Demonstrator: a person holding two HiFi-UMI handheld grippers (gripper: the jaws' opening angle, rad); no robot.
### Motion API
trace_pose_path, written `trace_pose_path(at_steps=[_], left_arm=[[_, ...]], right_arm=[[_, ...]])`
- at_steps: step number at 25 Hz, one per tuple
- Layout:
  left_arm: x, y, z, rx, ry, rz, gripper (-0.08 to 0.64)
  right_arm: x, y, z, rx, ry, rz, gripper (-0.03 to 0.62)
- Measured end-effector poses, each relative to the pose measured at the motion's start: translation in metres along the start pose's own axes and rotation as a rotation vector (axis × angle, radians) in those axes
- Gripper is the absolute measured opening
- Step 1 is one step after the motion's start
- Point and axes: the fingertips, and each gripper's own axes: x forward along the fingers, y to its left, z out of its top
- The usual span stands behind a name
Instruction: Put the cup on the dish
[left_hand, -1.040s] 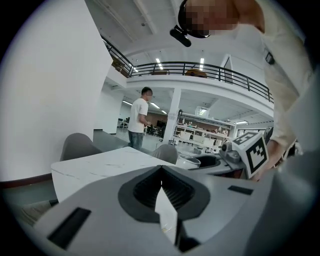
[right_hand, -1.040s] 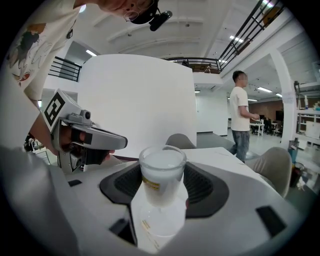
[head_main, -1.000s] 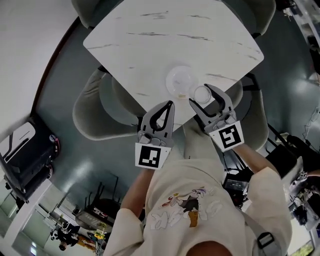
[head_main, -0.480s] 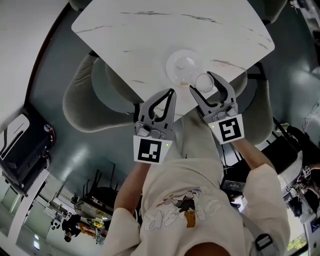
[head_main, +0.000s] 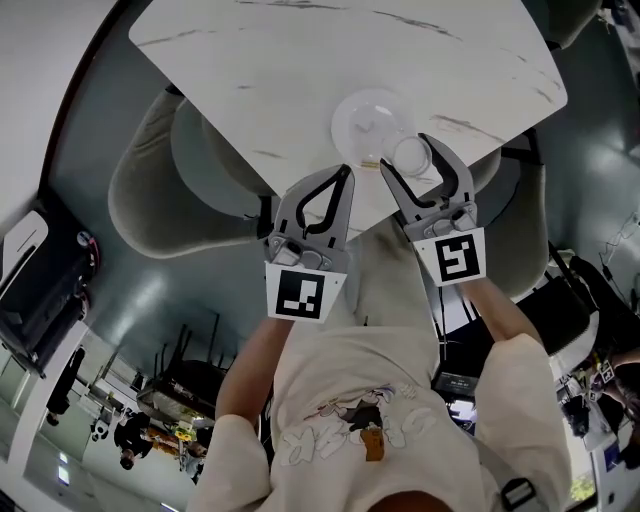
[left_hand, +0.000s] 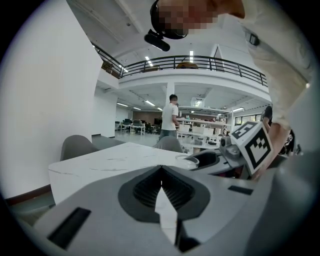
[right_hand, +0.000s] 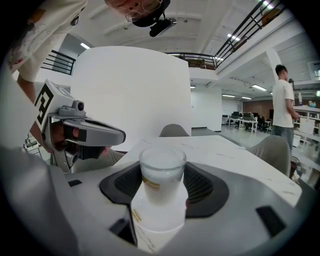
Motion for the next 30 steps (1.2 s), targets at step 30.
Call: trace_pose_path(at_steps=[30], left_arm=[[0.046, 0.015, -0.059, 0.058, 0.029, 0.022, 0.003]], right_arm=[[0.041, -0.003, -0.064, -0.044, 0.054, 0.005, 0.262]])
